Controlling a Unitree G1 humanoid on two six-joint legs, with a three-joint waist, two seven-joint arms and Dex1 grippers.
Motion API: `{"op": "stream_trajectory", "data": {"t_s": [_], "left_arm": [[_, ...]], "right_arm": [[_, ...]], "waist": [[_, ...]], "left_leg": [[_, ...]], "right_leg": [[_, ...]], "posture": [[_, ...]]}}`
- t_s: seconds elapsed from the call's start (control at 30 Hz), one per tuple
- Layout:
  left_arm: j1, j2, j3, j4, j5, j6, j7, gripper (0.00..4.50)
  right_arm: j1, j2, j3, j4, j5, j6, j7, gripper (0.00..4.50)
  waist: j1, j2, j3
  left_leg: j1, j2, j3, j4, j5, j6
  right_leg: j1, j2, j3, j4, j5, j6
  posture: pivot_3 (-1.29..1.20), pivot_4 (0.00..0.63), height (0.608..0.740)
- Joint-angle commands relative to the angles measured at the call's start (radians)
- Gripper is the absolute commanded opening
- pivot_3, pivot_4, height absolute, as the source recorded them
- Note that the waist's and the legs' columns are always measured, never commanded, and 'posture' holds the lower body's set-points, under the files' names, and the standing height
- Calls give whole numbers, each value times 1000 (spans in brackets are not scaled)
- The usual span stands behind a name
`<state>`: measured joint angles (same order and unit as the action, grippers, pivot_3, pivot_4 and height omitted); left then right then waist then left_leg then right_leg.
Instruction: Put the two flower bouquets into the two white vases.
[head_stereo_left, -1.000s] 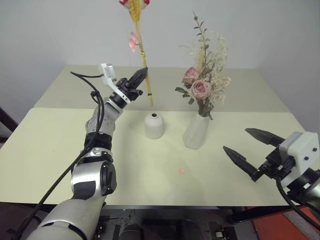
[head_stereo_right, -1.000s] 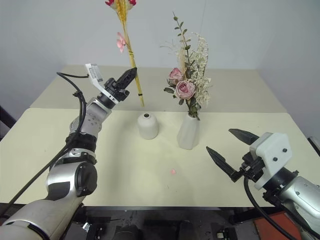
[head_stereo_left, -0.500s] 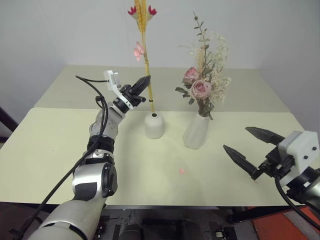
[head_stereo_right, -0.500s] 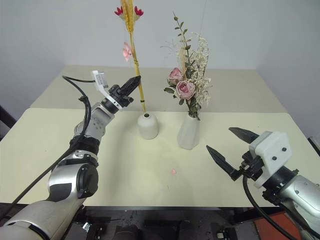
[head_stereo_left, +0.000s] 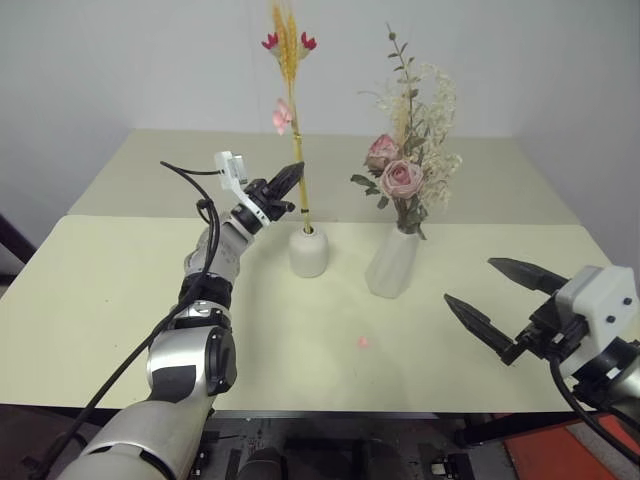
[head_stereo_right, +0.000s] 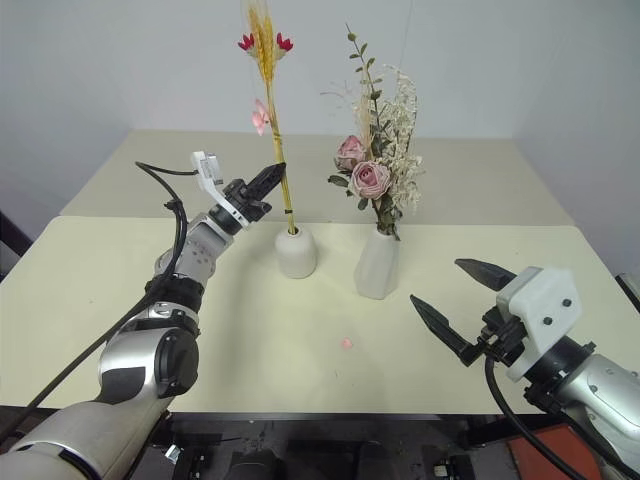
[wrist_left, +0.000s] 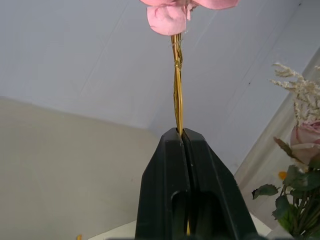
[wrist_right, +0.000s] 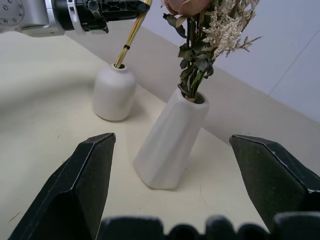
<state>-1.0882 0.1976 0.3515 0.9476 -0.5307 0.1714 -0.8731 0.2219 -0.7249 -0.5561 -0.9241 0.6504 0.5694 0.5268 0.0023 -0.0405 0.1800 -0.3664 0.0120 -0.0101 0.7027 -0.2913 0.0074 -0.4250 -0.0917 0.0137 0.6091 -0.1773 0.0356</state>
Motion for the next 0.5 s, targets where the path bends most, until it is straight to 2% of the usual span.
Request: {"op": "stream_trajectory", "data": {"t_s": [0.03, 0.5], "left_arm": [[-11, -4, 3, 3, 4, -31, -10, 32], [20, -18, -44, -28, 52, -120, -68, 32]], "right_arm": [[-2, -5, -34, -25, 1, -24, -5, 4324], [-10, -2, -23, -14, -2, -32, -2, 4324]], "waist": [[1, 0, 0], [-1, 0, 0]], "left_leg": [[0, 0, 0, 0, 0, 0], [0, 0, 0, 0, 0, 0]], "right_leg": [[0, 0, 0, 0, 0, 0], [0, 0, 0, 0, 0, 0]], "posture": [[0, 150, 740], [0, 150, 740]]}}
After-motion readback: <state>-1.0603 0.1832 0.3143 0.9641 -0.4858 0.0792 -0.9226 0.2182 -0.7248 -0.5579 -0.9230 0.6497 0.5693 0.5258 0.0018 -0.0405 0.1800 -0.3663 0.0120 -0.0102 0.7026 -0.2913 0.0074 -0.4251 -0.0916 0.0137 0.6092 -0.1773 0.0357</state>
